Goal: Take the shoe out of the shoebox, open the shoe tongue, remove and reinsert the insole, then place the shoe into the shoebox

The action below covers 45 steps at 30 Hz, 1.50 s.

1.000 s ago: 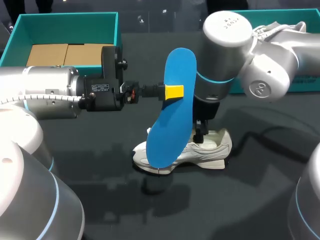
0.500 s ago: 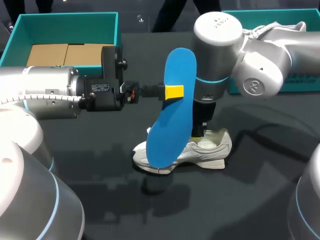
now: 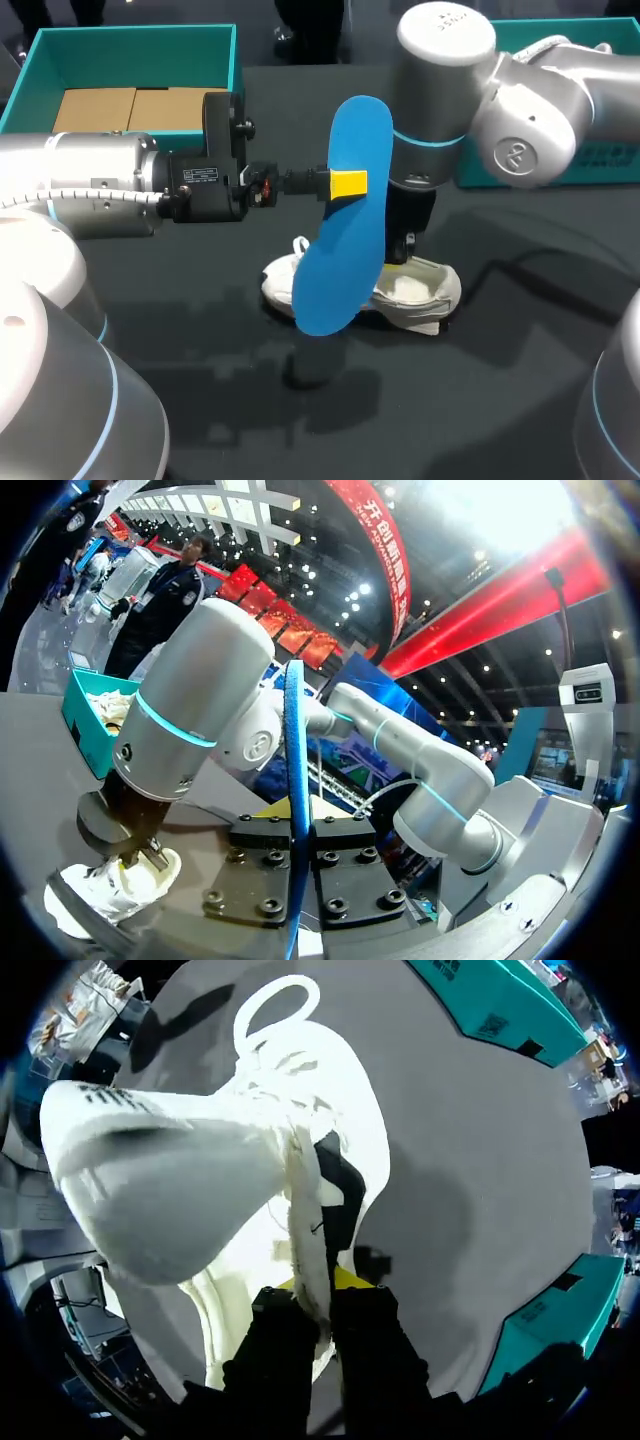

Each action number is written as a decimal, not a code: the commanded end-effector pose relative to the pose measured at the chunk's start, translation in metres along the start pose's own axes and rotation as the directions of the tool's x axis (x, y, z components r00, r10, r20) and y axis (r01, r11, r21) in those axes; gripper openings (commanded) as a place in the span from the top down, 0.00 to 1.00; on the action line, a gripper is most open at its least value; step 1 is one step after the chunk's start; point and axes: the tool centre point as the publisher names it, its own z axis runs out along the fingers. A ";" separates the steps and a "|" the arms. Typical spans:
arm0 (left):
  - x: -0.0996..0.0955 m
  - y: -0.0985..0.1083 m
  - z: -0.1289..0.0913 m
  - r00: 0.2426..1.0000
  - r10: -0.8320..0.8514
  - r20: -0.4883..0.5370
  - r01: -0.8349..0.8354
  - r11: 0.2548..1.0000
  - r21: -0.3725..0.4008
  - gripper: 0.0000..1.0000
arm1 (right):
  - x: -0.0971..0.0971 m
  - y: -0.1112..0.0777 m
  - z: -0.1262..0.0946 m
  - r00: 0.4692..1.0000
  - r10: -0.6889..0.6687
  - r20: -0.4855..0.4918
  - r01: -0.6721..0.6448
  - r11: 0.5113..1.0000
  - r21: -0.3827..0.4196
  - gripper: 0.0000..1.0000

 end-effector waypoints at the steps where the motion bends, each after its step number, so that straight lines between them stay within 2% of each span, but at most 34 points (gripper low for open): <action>1: 0.000 0.002 0.001 1.000 0.001 0.001 -0.001 1.000 0.003 1.00 | 0.007 -0.007 -0.016 0.997 0.075 0.012 -0.075 0.997 -0.017 1.00; 7: 0.000 0.002 0.001 1.000 0.001 0.001 -0.001 1.000 0.003 1.00 | 0.013 -0.007 -0.022 0.960 0.281 0.013 -0.280 0.959 -0.041 1.00; 13: 0.000 0.002 0.001 1.000 0.001 0.001 -0.001 1.000 0.003 1.00 | 0.022 -0.006 -0.020 0.879 0.477 0.010 -0.476 0.877 -0.067 1.00; 19: 0.000 0.002 0.001 1.000 0.001 0.001 -0.001 1.000 0.003 1.00 | 0.034 0.001 -0.025 0.727 0.687 0.005 -0.682 0.723 -0.106 1.00; 32: 0.000 0.002 0.001 1.000 0.001 0.001 -0.001 1.000 0.003 1.00 | 0.034 0.001 -0.025 0.727 0.687 0.005 -0.682 0.723 -0.106 1.00; 34: 0.000 0.002 0.001 1.000 0.001 0.001 -0.001 1.000 0.003 1.00 | 0.038 0.009 -0.031 0.681 0.732 0.005 -0.725 0.675 -0.138 1.00; 36: 0.000 0.002 0.001 1.000 0.001 0.001 -0.001 1.000 0.003 1.00 | 0.040 0.011 -0.032 0.598 0.801 -0.018 -0.794 0.590 -0.146 1.00; 37: 0.000 0.002 0.001 1.000 0.001 0.001 -0.001 1.000 0.003 1.00 | 0.041 0.013 -0.032 0.592 0.806 -0.008 -0.798 0.585 -0.145 1.00; 39: 0.000 0.002 0.001 1.000 0.001 0.001 -0.001 1.000 0.003 1.00 | 0.043 0.016 -0.032 0.541 0.841 -0.025 -0.835 0.534 -0.132 1.00; 45: 0.000 0.002 0.001 1.000 0.001 0.001 -0.001 1.000 0.003 1.00 | 0.049 0.018 -0.025 0.453 0.890 -0.061 -0.888 0.443 -0.123 1.00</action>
